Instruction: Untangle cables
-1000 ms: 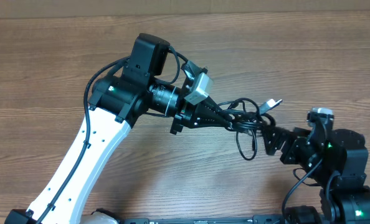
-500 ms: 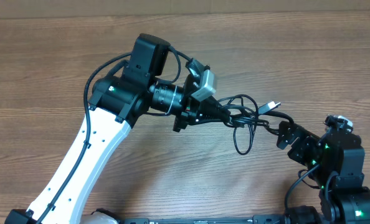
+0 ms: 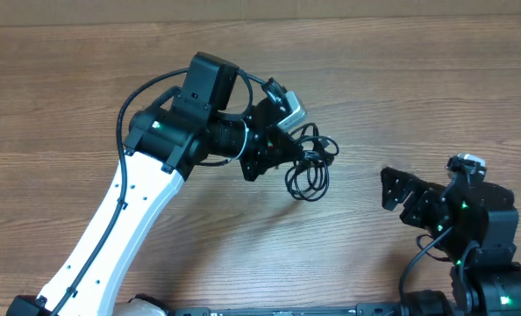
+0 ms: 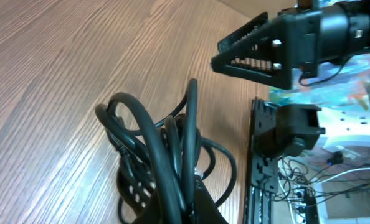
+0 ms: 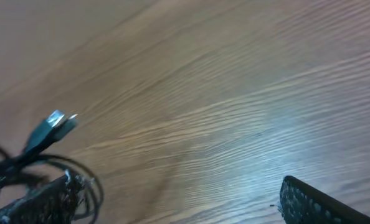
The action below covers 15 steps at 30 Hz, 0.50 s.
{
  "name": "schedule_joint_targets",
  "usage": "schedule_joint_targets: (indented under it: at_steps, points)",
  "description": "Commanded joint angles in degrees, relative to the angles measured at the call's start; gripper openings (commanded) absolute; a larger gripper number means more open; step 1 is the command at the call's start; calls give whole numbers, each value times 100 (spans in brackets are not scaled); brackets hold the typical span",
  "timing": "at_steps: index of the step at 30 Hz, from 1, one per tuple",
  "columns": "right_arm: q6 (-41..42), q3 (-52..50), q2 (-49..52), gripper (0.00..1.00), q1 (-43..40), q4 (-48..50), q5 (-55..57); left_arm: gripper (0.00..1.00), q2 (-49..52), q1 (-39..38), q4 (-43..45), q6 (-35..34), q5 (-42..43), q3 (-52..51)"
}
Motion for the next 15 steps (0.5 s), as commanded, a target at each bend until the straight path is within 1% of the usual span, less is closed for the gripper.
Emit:
schedule_joint_targets:
  at_steps: [1,3,8,12,15]
  points:
    - [-616,-33,-4,100,-20,72,-890,4,-184,-7,-13,-74,-59,166]
    - [-1460,-33,-4,100,-20,48,-1635,5,-184,-33,-103,-59,-61,166]
    - [-2404,-33,-4,100,-20,61,-2758,4,-184,-225,-116,50,-9,166]
    - [-2527,-33,-4,100,-20,61,-2809,4,-184,-555,-114,459,382,166]
    - [-2529,-33,-4,100,-20,70,-2811,4,-184,-776,-94,748,496,166]
